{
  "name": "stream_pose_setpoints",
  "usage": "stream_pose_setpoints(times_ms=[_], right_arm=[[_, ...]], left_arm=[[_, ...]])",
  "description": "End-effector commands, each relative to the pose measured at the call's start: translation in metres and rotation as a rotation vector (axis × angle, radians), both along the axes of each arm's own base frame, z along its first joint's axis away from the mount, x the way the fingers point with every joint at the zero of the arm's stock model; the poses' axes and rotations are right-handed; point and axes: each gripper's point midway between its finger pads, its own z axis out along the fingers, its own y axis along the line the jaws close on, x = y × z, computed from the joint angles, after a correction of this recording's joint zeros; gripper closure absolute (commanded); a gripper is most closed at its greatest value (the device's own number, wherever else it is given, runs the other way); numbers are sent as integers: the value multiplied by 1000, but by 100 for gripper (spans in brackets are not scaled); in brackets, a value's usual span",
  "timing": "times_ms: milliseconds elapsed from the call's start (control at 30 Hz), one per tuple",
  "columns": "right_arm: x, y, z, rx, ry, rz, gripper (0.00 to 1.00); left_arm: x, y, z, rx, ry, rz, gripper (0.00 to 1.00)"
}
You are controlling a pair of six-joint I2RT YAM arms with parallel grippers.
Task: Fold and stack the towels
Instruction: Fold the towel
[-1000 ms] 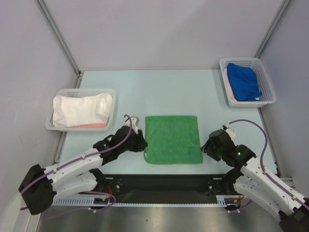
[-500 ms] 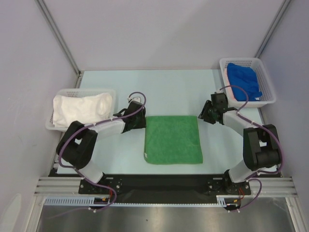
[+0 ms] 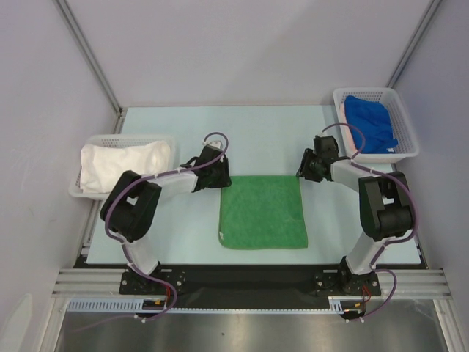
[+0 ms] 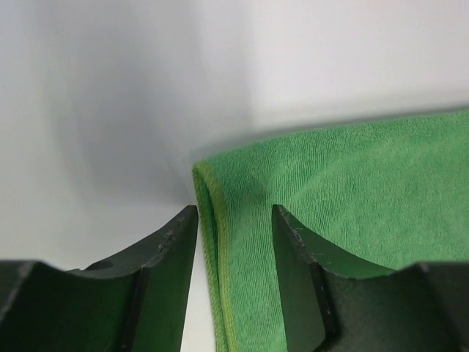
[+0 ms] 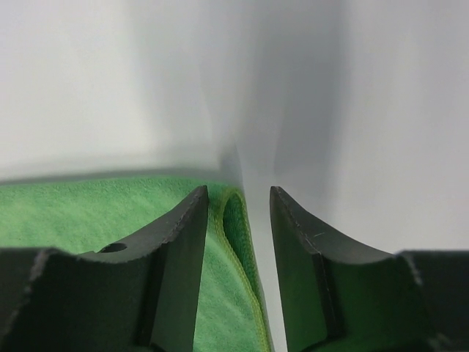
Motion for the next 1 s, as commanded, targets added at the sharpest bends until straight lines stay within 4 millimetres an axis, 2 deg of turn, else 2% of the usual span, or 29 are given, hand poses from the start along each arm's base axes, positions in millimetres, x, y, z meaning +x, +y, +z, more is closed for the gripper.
stream_pose_setpoints(times_ms=[0, 333, 500, 600, 767, 967], right_arm=[[20, 6, 5, -3, -34, 35, 56], [17, 14, 9, -4, -52, 60, 54], [17, 13, 34, -3, -117, 55, 52], [17, 14, 38, -25, -114, 74, 51], [9, 19, 21, -76, -66, 117, 52], [5, 9, -2, -169, -10, 121, 53]], left_arm=[[16, -8, -1, -10, -3, -11, 50], [25, 0, -15, 44, 30, 19, 51], [26, 2, -17, 51, 34, 14, 53], [27, 2, -20, 62, 43, 12, 55], [26, 4, -25, 78, 61, 10, 57], [25, 6, -32, 103, 83, 10, 57]])
